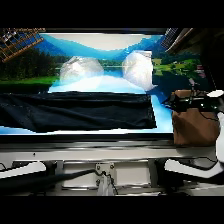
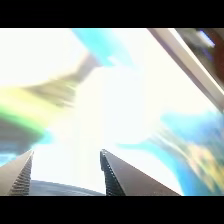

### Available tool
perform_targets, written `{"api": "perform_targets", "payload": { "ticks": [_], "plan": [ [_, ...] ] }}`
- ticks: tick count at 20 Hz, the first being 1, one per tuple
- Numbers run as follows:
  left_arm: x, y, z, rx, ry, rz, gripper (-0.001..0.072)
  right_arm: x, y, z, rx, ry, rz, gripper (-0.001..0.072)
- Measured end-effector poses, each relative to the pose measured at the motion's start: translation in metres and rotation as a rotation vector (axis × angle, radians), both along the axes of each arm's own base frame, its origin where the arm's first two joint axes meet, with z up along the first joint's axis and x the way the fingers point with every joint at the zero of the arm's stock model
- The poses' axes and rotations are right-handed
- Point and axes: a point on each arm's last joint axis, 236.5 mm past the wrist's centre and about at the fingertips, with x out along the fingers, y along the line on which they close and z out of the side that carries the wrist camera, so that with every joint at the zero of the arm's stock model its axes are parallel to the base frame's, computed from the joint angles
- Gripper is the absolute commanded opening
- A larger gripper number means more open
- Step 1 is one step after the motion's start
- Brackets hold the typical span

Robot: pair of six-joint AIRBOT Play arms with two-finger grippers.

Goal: Fold the clothes and pants, and hang the long-sleeved shirts on hangers.

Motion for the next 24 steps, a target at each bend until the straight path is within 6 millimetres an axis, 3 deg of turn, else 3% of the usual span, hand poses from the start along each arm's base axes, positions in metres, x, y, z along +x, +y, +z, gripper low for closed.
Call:
{"api": "perform_targets", "payload": {
  "ticks": [2, 5, 6, 11, 14, 17, 19, 22, 23, 24],
  "plan": [
    [0.02, -0.065, 0.006, -0.014, -0.024, -0.134, 0.0412, 0.002, 0.013, -0.015, 0.058, 0.028, 0.039, 0.0477],
    [0.033, -0.165, 0.007, -0.03, -0.033, -0.333, 0.0411, 0.003, 0.031, -0.03, 0.093, 0.051, 0.087, 0.0494],
    [0.033, -0.196, 0.004, -0.033, -0.027, -0.396, 0.0411, 0.006, 0.034, -0.035, 0.085, 0.05, 0.094, 0.0527],
    [0.012, -0.334, -0.025, -0.044, 0.032, -0.682, 0.0411, 0.011, 0.036, -0.049, 0.03, 0.049, 0.11, 0.05],
    [-0.007, -0.391, -0.048, -0.049, 0.08, -0.803, 0.0343, 0.009, 0.045, -0.053, 0.029, 0.059, 0.128, 0.0433],
    [-0.023, -0.431, -0.073, -0.052, 0.127, -0.891, 0.0282, 0.002, 0.069, -0.056, 0.044, 0.079, 0.176, 0.032],
    [-0.033, -0.45, -0.09, -0.051, 0.163, -0.935, 0.0267, -0.004, 0.089, -0.058, 0.05, 0.094, 0.228, 0.0058],
    [-0.05, -0.473, -0.116, -0.035, 0.222, -0.996, 0.0214, -0.01, 0.114, -0.053, 0.077, 0.12, 0.255, 0.0028],
    [-0.058, -0.48, -0.126, -0.02, 0.243, -1.02, 0.0145, -0.011, 0.117, -0.05, 0.083, 0.131, 0.247, 0.0028],
    [-0.064, -0.486, -0.135, -0.003, 0.261, -1.042, 0.0125, -0.011, 0.117, -0.046, 0.084, 0.14, 0.231, 0.0028]
  ]
}}
